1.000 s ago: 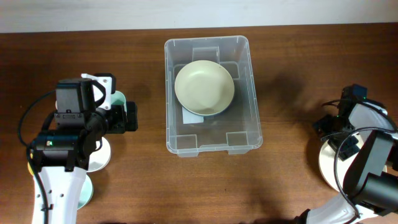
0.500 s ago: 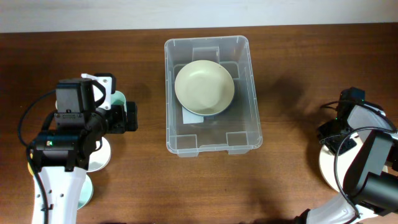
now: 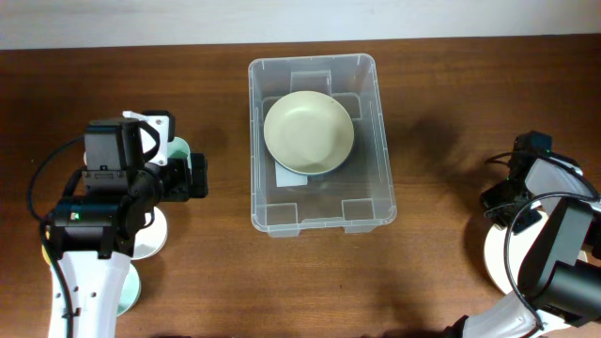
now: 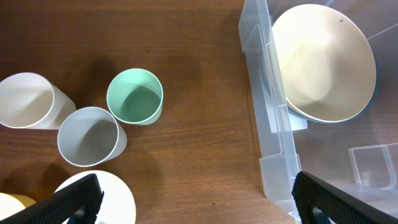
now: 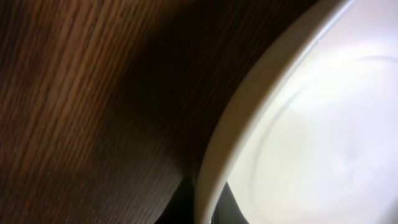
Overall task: Pack container
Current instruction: 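Move the right gripper to the second cream bowl and grasp, then carry the second cream bowl into the bin, stack and release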
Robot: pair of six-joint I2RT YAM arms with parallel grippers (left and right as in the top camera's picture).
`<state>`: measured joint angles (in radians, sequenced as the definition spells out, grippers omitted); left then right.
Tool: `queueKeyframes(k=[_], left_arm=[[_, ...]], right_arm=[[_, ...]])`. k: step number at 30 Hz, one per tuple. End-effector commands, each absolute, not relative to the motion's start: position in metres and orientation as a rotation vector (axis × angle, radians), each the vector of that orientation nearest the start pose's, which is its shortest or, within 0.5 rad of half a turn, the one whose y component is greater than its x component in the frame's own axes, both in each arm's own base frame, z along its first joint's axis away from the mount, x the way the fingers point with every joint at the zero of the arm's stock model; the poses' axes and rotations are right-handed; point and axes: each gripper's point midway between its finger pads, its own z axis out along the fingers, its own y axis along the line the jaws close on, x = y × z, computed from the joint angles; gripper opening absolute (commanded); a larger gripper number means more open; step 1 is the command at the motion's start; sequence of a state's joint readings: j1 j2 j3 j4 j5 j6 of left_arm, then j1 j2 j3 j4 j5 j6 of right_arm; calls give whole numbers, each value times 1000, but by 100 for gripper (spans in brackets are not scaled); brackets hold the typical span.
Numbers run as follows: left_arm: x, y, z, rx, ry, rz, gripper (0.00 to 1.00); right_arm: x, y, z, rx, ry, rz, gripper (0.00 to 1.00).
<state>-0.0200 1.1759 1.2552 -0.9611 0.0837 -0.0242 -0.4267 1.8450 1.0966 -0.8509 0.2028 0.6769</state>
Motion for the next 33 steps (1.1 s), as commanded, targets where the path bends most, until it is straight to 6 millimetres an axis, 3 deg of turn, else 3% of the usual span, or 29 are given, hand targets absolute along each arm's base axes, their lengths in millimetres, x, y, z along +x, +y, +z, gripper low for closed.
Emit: queueKeyframes(k=[1, 5, 9, 10, 13, 17, 21, 24, 27, 28, 33], left_arm=[[317, -23, 256, 29, 2430, -144, 100], [317, -23, 256, 29, 2430, -144, 100], [317, -23, 256, 29, 2430, -144, 100], [317, -23, 256, 29, 2430, -144, 100], [317, -23, 256, 29, 2430, -145, 100], [317, -23, 256, 29, 2427, -144, 100], [317, -23, 256, 29, 2427, -144, 100], [317, -23, 256, 29, 2427, -145, 100], [317, -23, 256, 29, 2427, -145, 100], [317, -23, 256, 29, 2427, -145, 100], [317, -23, 256, 29, 2427, -145, 100]], right_arm=[[265, -154, -3, 1662, 2656, -266, 4], [284, -157, 8, 1511, 2693, -242, 4], [318, -158, 43, 1299, 2709, -231, 4], [336, -154, 66, 1189, 2700, -223, 4], [368, -141, 108, 972, 2682, -214, 4], [408, -107, 162, 584, 2665, -214, 4], [437, -48, 210, 100, 2628, -208, 4], [450, 15, 237, -347, 2540, -165, 4], [450, 73, 253, -721, 2419, -160, 4], [446, 106, 257, -914, 2335, -171, 4], [422, 187, 258, -1399, 2069, -180, 4]])
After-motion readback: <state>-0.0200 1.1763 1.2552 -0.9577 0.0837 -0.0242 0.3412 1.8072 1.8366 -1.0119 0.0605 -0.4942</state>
